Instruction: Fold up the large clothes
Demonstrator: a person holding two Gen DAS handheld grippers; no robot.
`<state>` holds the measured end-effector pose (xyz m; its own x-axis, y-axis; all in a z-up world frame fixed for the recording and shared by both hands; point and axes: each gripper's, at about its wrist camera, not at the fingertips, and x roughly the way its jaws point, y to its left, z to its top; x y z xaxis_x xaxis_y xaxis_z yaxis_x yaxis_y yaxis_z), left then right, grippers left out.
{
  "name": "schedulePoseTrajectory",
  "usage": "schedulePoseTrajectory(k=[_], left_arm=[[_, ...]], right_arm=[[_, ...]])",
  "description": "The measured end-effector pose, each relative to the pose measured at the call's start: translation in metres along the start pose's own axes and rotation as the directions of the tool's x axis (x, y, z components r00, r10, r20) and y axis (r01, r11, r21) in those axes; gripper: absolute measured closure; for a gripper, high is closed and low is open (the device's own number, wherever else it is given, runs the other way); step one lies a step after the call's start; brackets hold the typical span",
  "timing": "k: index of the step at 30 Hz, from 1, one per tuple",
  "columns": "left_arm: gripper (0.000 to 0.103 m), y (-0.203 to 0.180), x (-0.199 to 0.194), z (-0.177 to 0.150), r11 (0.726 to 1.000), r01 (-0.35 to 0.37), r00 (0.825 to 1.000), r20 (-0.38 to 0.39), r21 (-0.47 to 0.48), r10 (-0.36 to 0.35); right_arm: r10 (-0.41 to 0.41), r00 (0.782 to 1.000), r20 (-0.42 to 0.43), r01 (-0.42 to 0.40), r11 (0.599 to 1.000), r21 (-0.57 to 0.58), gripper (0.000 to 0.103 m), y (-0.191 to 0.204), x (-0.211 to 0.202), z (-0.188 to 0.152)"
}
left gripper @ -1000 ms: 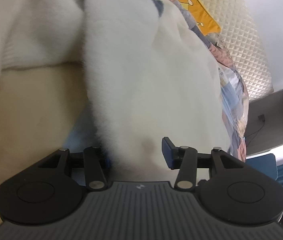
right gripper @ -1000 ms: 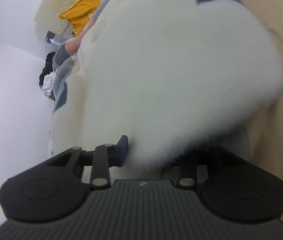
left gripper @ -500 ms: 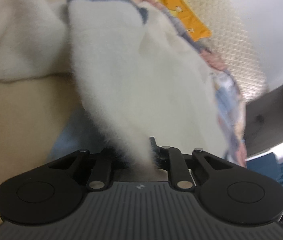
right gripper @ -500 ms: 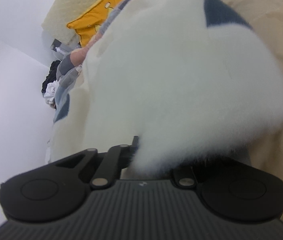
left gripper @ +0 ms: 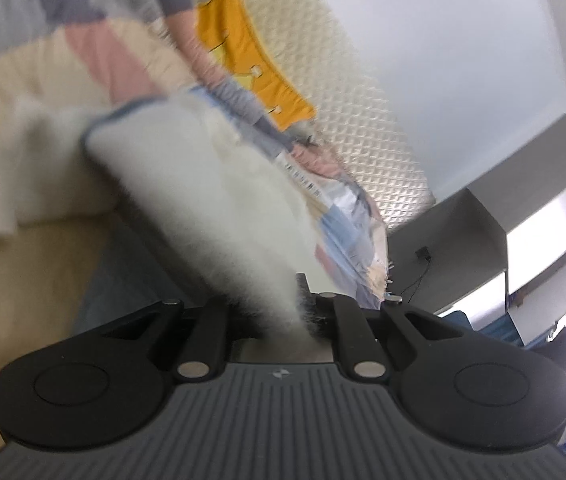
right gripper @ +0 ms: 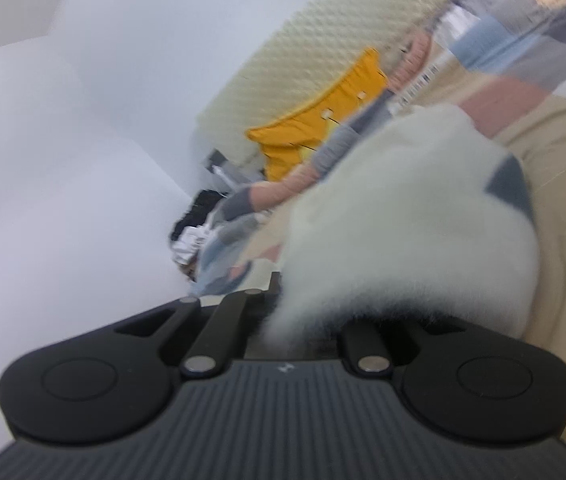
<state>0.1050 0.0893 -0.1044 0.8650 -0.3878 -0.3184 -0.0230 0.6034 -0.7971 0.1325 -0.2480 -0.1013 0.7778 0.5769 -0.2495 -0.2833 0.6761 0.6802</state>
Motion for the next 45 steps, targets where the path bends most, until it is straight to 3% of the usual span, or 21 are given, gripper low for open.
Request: schedulePoseTrajectory(k=[7, 10, 14, 22, 26, 30, 33, 36, 38, 42, 45], left_arm=[[0.09, -0.029, -0.067, 0.01, 0.995, 0.063, 0.996, 0.051, 0.079, -0.067], [0.09, -0.054, -0.089, 0.021, 0.99, 0.084, 0.992, 0.086, 0.116, -0.094], [0.09, -0.095, -0.117, 0.049, 0.989, 0.059, 0.987, 0.139, 0.139, -0.079], [0.09, -0.205, -0.182, 0.119, 0.966, 0.098, 0.95, 0.268, 0.238, -0.162], [0.09, -0.26, -0.216, 0.151, 0.948, 0.107, 0.925, 0.32, 0.301, -0.206], [0.089, -0.323, -0.247, 0.176, 0.91, 0.071, 0.901, 0.365, 0.409, -0.235], [0.089, -0.356, -0.254, 0.195, 0.902, 0.045, 0.895, 0.383, 0.429, -0.227], [0.088, -0.371, -0.238, 0.21, 0.888, -0.01, 0.905, 0.381, 0.46, -0.187], [0.087, -0.367, -0.214, 0.218, 0.882, -0.051, 0.917, 0.371, 0.469, -0.145], [0.085, -0.322, -0.135, 0.229, 0.872, -0.1, 0.95, 0.308, 0.478, -0.06], [0.085, -0.28, -0.077, 0.228, 0.881, -0.116, 0.966, 0.258, 0.46, -0.007]], right_arm=[[0.079, 0.996, 0.037, -0.076, 0.995, -0.059, 0.092, 0.041, -0.036, 0.001], [0.111, 0.992, 0.062, -0.105, 0.99, -0.091, 0.092, 0.066, -0.048, 0.015], [0.171, 0.98, 0.104, -0.16, 0.981, -0.107, 0.092, 0.098, -0.061, 0.043], [0.304, 0.941, 0.145, -0.279, 0.945, -0.174, 0.092, 0.177, -0.085, 0.115], [0.369, 0.919, 0.138, -0.323, 0.906, -0.276, 0.092, 0.231, -0.101, 0.158], [0.421, 0.892, 0.166, -0.334, 0.86, -0.386, 0.092, 0.277, -0.122, 0.193], [0.457, 0.867, 0.201, -0.349, 0.843, -0.409, 0.092, 0.297, -0.124, 0.217], [0.43, 0.877, 0.216, -0.314, 0.851, -0.421, 0.092, 0.302, -0.108, 0.236], [0.395, 0.898, 0.195, -0.297, 0.87, -0.394, 0.092, 0.294, -0.087, 0.245], [0.274, 0.956, 0.102, -0.223, 0.909, -0.352, 0.092, 0.258, -0.029, 0.249], [0.201, 0.978, 0.057, -0.173, 0.932, -0.318, 0.091, 0.216, 0.014, 0.24]])
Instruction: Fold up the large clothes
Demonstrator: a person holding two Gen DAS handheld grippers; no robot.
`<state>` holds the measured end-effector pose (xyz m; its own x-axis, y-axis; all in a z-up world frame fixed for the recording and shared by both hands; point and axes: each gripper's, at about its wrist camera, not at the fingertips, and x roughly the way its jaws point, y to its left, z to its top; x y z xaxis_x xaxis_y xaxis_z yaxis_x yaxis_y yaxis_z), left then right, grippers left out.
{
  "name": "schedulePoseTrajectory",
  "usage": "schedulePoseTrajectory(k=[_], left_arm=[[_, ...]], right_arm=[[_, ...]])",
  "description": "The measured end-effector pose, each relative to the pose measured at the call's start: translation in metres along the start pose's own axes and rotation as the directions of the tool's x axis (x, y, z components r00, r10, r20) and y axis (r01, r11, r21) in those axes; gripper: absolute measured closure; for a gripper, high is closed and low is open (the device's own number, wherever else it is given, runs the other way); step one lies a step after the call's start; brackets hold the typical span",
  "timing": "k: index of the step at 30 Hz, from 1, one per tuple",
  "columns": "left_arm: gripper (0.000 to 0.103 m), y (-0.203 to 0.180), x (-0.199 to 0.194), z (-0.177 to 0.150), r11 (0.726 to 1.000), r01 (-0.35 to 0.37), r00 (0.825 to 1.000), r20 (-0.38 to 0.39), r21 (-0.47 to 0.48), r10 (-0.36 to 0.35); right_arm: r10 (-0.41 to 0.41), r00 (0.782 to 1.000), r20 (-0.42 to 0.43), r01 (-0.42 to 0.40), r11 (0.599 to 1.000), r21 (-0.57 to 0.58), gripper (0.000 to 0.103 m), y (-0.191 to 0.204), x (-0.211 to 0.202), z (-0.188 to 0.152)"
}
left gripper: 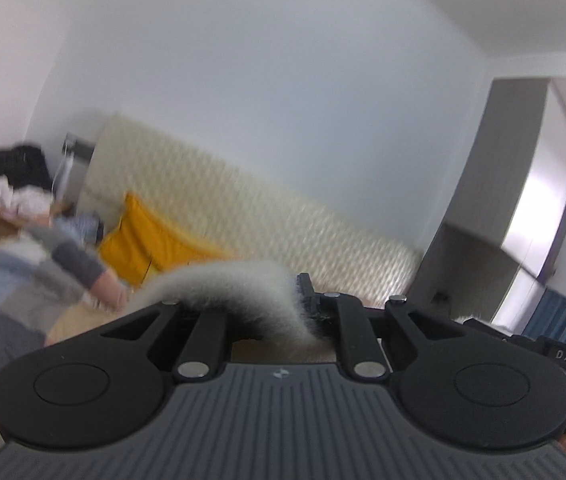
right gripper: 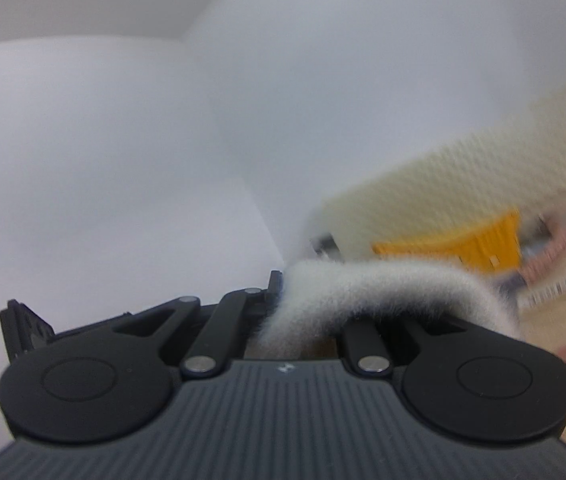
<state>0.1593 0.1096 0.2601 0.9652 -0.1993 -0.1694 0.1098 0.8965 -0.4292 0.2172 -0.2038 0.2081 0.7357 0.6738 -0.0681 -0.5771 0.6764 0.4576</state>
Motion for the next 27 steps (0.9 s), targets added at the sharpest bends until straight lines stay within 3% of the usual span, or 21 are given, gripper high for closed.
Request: schedulePoseTrajectory(k=[4, 7, 14, 16, 22, 24, 27], left_arm=[[0.085, 0.036, 0.069, -0.051, 0.999, -0.045, 0.995, -0.093, -0.021, 0.042], [0.085, 0.076, 0.142, -0.082, 0.995, -0.088, 0.984, -0.16, -0.044, 0.08], [0.085, 0.155, 0.277, -0.163, 0.991, -0.128, 0.962, -0.247, -0.037, 0.115], [0.085, 0.183, 0.311, -0.19, 0.986, -0.154, 0.949, -0.287, -0.059, 0.131], [0.082, 0.245, 0.392, -0.263, 0.971, -0.232, 0.898, -0.395, -0.058, 0.192], [0.082, 0.264, 0.414, -0.284, 0.965, -0.254, 0.873, -0.443, -0.062, 0.201], [0.078, 0.276, 0.432, -0.305, 0.97, -0.242, 0.86, -0.471, -0.034, 0.198]], right_arm=[[-0.072, 0.995, -0.076, 0.077, 0.995, 0.067, 0.091, -0.061, 0.05, -0.033], [-0.108, 0.986, -0.129, 0.123, 0.985, 0.12, 0.091, -0.104, 0.088, -0.058], [-0.165, 0.962, -0.219, 0.205, 0.963, 0.176, 0.09, -0.199, 0.169, -0.117], [-0.175, 0.952, -0.253, 0.22, 0.962, 0.162, 0.09, -0.202, 0.165, -0.134], [-0.168, 0.93, -0.327, 0.236, 0.954, 0.183, 0.088, -0.256, 0.215, -0.185], [-0.184, 0.914, -0.362, 0.263, 0.947, 0.183, 0.087, -0.273, 0.231, -0.202], [-0.231, 0.879, -0.416, 0.326, 0.93, 0.171, 0.084, -0.296, 0.252, -0.227]])
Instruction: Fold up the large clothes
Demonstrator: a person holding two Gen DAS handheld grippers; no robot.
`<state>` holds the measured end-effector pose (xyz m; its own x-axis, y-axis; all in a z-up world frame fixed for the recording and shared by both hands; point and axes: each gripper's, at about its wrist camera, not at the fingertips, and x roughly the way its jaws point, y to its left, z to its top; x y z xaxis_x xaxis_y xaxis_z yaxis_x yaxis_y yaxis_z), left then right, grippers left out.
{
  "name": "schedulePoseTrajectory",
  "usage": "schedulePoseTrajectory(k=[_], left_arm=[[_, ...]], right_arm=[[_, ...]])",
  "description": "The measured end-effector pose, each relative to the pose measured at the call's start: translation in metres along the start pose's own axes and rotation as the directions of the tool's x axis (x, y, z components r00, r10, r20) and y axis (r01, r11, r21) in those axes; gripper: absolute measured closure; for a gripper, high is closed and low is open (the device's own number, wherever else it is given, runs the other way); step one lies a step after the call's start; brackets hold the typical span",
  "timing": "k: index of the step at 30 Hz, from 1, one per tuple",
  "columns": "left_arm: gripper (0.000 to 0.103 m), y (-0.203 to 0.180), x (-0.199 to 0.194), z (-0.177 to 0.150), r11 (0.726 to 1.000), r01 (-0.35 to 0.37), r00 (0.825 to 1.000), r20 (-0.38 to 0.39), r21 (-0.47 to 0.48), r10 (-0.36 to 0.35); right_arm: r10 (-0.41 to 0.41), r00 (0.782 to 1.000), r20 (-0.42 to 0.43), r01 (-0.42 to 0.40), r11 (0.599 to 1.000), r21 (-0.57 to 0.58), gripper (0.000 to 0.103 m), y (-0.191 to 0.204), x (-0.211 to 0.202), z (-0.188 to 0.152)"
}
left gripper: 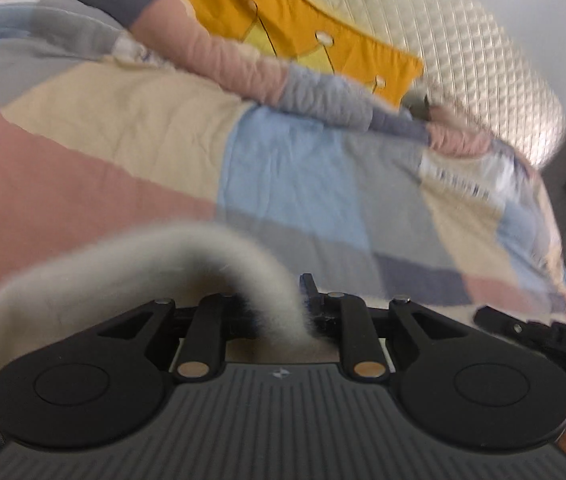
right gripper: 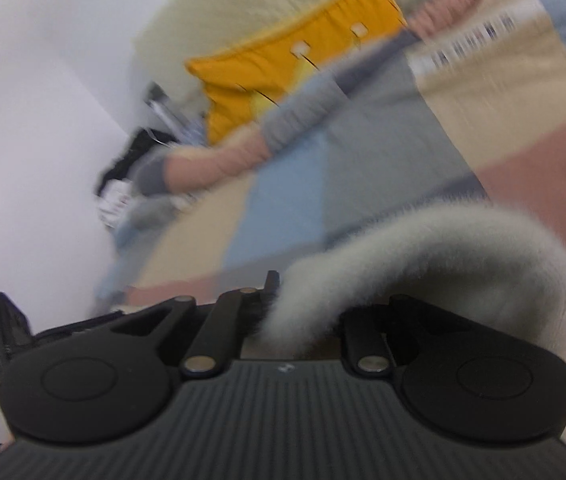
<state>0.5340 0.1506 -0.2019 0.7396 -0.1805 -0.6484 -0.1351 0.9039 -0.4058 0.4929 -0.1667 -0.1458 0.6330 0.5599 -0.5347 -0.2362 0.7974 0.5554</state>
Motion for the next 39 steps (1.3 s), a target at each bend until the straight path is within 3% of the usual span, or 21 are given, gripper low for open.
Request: schedulePoseTrajectory(k=[3, 6, 8, 10, 15, 18, 22, 32, 39], left_arm=[[0.074, 0.002, 0.021, -0.009, 0.998, -0.022, 1.0, -0.017, 0.066, 0.024], [0.07, 0.003, 0.024, -0.011, 0.997, -0.014, 1.0, -0.014, 0.072, 0.015], [0.05, -0.002, 0.015, -0.009, 0.996, 0.015, 0.999, -0.037, 0.092, -0.011], [0.038, -0.008, -0.006, -0.011, 0.995, 0.011, 1.0, -0.029, 0.098, -0.008], [0.035, -0.01, -0.055, -0.02, 1.0, 0.012, 1.0, 0.0, 0.02, -0.012], [0.035, -0.021, -0.087, -0.033, 0.998, -0.018, 1.0, 0.007, 0.056, 0.018], [0.035, -0.037, -0.132, -0.051, 0.995, -0.009, 1.0, 0.029, 0.096, 0.007], [0.035, -0.083, -0.227, -0.092, 0.977, -0.045, 0.995, 0.1, 0.207, 0.025], [0.035, -0.097, -0.267, -0.114, 0.98, -0.032, 0.992, 0.128, 0.197, 0.006]], right_arm=[[-0.083, 0.996, -0.04, 0.085, 0.995, 0.055, 0.083, -0.014, 0.024, -0.008], [-0.09, 0.995, -0.05, 0.096, 0.989, 0.117, 0.075, -0.02, 0.033, -0.012], [-0.049, 0.998, -0.043, 0.054, 0.99, 0.133, 0.041, -0.02, 0.033, -0.013], [-0.001, 0.999, -0.035, 0.006, 0.992, 0.128, 0.028, -0.014, 0.026, -0.015], [-0.021, 0.999, -0.032, 0.024, 0.995, 0.097, 0.025, 0.007, -0.001, -0.023], [-0.033, 0.999, -0.021, 0.035, 0.996, 0.081, 0.025, 0.017, -0.027, -0.03], [-0.054, 0.999, -0.001, 0.054, 0.998, 0.042, 0.025, 0.034, -0.061, -0.038], [-0.073, 0.995, 0.066, 0.082, 0.985, -0.153, 0.026, 0.088, -0.149, -0.069], [-0.115, 0.987, 0.115, 0.139, 0.963, -0.232, 0.026, 0.093, -0.201, -0.105]])
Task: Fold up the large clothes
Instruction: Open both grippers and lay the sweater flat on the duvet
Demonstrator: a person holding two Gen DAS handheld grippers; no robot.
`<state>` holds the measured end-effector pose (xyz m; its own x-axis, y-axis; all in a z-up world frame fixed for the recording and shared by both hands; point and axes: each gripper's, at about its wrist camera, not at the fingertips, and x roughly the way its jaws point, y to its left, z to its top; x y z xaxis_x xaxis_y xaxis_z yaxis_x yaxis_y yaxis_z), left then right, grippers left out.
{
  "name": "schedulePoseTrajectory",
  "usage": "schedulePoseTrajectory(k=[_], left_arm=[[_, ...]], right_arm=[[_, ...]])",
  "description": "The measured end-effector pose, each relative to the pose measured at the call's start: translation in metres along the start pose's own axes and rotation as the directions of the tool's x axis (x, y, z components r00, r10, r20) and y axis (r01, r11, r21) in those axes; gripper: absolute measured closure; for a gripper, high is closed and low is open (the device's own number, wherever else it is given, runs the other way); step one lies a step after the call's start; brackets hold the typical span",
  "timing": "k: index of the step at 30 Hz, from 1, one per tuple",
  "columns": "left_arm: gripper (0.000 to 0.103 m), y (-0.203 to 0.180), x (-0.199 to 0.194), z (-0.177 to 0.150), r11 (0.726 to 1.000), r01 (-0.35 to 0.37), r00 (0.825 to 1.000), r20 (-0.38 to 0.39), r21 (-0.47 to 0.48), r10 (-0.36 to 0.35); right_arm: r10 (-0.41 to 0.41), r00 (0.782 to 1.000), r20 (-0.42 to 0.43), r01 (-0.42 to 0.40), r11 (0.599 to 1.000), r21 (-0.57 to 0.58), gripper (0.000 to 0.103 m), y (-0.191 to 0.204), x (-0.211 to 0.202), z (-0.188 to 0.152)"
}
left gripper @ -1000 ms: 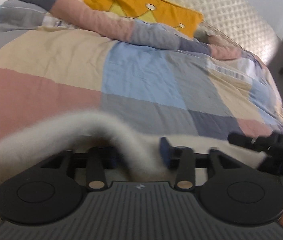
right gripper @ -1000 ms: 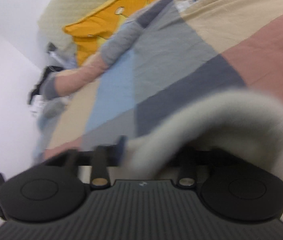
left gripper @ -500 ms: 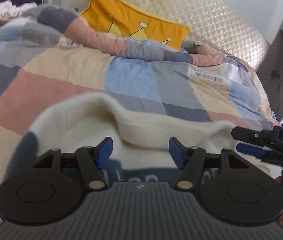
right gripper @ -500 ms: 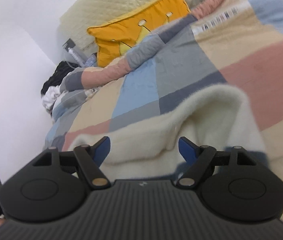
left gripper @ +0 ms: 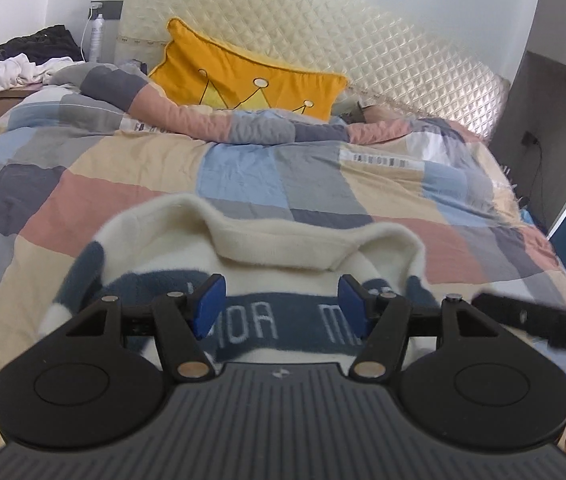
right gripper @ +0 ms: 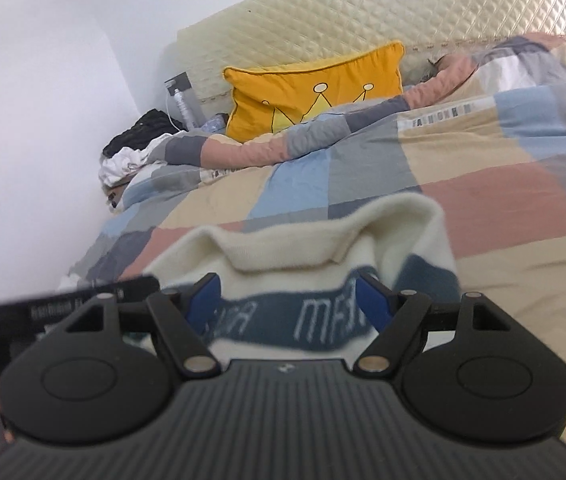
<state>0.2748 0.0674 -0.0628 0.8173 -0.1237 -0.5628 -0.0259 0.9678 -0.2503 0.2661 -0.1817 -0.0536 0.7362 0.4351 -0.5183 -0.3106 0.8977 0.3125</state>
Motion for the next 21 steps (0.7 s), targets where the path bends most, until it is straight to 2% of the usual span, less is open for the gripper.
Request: schedulePoseTrajectory(k=[8, 12, 15, 18, 21], left_arm=[[0.035, -0.029, -0.017, -0.011, 0.999, -0.02, 1.0, -0.002, 0.051, 0.02], [0.035, -0.038, -0.01, -0.016, 0.998, -0.037, 0.999, -0.024, 0.056, 0.039], [0.035, -0.043, 0.004, -0.018, 0.997, -0.057, 0.997, -0.043, 0.054, 0.059], [0.035, -0.039, 0.029, -0.018, 0.996, -0.091, 0.992, -0.086, -0.024, 0.089], [0.035, -0.033, 0.058, -0.015, 0.993, -0.078, 0.991, -0.117, -0.087, 0.067]], right_arm=[[-0.058, 0.997, 0.046, 0.06, 0.998, -0.03, 0.026, -0.006, -0.045, -0.042], [-0.077, 0.995, 0.069, 0.082, 0.995, -0.063, 0.026, -0.009, -0.056, -0.058], [-0.081, 0.993, 0.083, 0.085, 0.996, -0.039, 0.026, -0.017, -0.06, -0.063], [-0.084, 0.993, 0.081, 0.085, 0.996, -0.007, 0.026, -0.025, -0.057, -0.066], [-0.1, 0.994, 0.051, 0.099, 0.995, 0.008, 0.026, -0.035, -0.048, -0.07]])
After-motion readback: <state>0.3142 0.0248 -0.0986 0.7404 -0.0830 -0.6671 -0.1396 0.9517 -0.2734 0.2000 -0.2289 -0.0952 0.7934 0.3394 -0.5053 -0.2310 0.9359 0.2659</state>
